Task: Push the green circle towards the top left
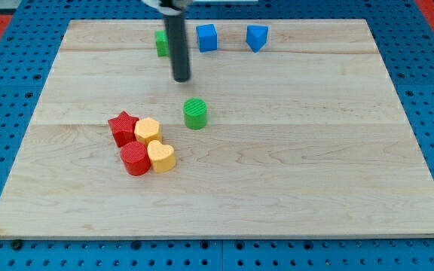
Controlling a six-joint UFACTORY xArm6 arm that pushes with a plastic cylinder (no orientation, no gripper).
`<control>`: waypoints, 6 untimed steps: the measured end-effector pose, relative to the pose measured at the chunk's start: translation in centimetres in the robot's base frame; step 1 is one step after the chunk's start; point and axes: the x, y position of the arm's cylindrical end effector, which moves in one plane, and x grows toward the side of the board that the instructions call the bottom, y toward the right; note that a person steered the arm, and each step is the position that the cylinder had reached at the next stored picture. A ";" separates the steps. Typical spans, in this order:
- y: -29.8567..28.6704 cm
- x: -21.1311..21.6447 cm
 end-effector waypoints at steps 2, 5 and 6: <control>6.8 6.4; 1.9 10.2; -1.3 8.2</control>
